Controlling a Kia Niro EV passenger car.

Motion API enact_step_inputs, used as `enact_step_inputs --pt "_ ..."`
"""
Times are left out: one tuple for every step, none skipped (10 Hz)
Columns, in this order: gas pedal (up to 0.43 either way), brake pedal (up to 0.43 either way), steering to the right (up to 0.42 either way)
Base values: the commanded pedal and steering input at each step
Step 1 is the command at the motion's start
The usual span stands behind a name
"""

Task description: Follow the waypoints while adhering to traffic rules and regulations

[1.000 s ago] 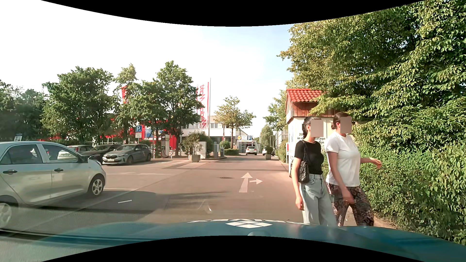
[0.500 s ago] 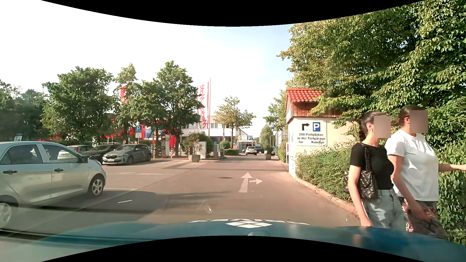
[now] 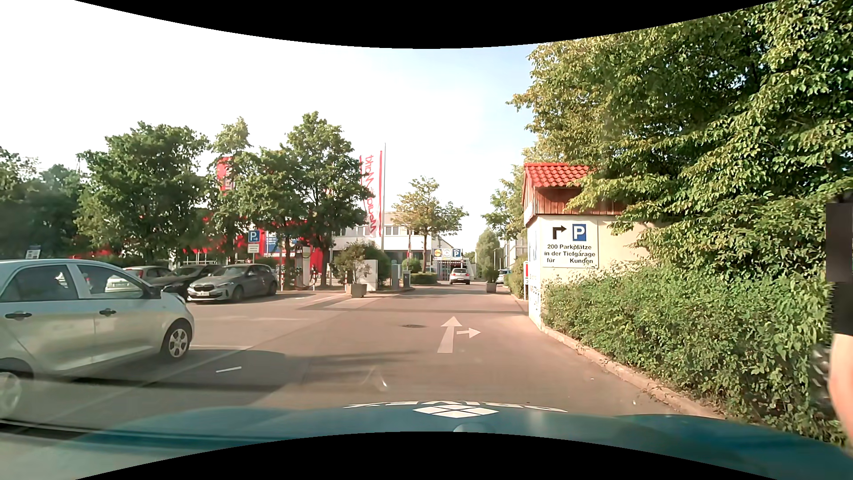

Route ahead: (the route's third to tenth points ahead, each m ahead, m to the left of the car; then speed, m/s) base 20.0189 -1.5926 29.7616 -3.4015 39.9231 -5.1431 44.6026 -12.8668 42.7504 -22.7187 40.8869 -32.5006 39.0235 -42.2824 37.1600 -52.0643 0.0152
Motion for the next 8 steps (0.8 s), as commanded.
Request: enact_step_inputs --pt "0.000 0.000 -0.013" --pt "0.059 0.000 -0.046" --pt "0.130 0.000 -0.088" --pt "0.169 0.000 -0.132" --pt "0.209 0.000 -0.163" --pt "0.220 0.000 -0.182" --pt "0.240 0.000 -0.188" --pt "0.240 0.000 -0.182"
